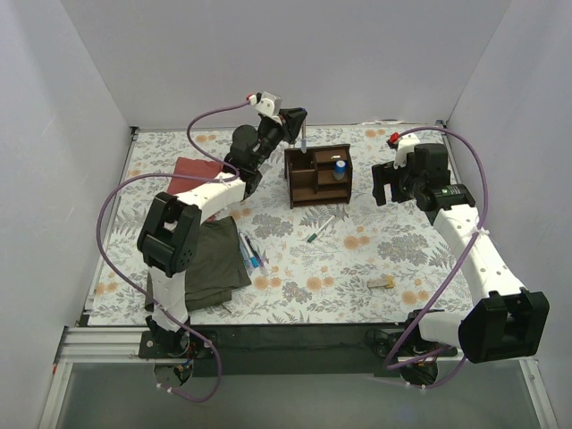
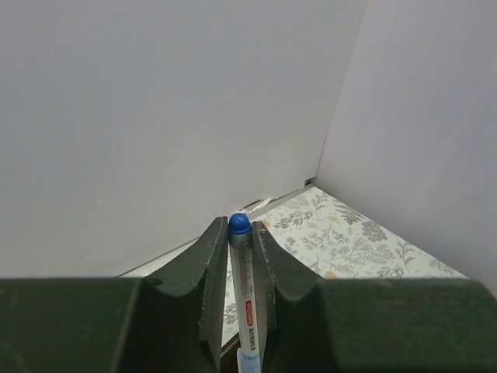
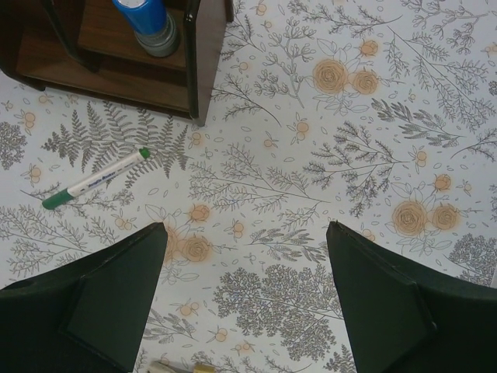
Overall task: Sort the stationery into containers
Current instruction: Place the pen in the storage box.
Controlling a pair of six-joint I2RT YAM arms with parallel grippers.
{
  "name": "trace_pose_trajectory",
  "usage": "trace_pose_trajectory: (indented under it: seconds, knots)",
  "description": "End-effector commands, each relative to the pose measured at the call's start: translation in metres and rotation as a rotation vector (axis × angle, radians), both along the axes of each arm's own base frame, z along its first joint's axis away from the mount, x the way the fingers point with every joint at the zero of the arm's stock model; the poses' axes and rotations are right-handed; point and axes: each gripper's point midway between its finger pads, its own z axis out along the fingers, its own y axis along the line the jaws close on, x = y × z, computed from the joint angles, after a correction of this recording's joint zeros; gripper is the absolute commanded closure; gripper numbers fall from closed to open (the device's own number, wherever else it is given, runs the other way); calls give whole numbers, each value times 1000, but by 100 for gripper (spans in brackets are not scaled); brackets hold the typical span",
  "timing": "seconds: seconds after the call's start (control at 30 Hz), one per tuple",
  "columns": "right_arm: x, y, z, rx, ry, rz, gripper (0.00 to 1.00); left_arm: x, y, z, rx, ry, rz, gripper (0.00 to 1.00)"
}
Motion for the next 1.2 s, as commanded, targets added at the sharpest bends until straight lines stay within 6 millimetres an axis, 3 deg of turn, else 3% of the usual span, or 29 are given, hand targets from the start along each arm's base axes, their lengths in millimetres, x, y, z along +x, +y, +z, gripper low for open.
trace_pose_trajectory:
  seconds: [0.0,0.33,0.47,0.6,0.7,0.87,0.93,0.97,1.03,1.07,1.13,1.17]
  knots:
    - [3,-4,13,-5,-59,-12,7,2,-7,-9,0,3,-6,100]
    - [3,-3,6,-5,-31,-3,7,9,-14,-49,49,24,-17,100]
    - [2,-2,2,-7,-21,3,7,10,-17,-57,64,33,-26,82]
    - [4,-2,0,-5,-14,3,7,10,-19,-65,77,54,-36,75]
    - [6,0,-1,-1,-10,5,7,10,-20,-65,84,60,-40,69]
    - [11,-1,2,-4,-17,5,7,7,-14,-37,91,9,-15,64]
    - [12,-1,3,-8,-22,7,7,0,-7,-19,111,-40,0,61]
    - [13,-1,5,-9,-28,4,7,-13,-2,5,119,-83,-8,60]
    - [11,-3,6,-11,-33,1,7,-29,4,7,208,-115,-20,59]
    - [10,-4,5,-11,-33,-4,7,-47,10,20,245,-101,-42,59]
    - [6,-7,5,-6,-36,-17,7,-74,11,12,328,-69,-127,59]
    - [3,-8,1,1,-23,-24,7,-88,12,-11,392,25,-183,59]
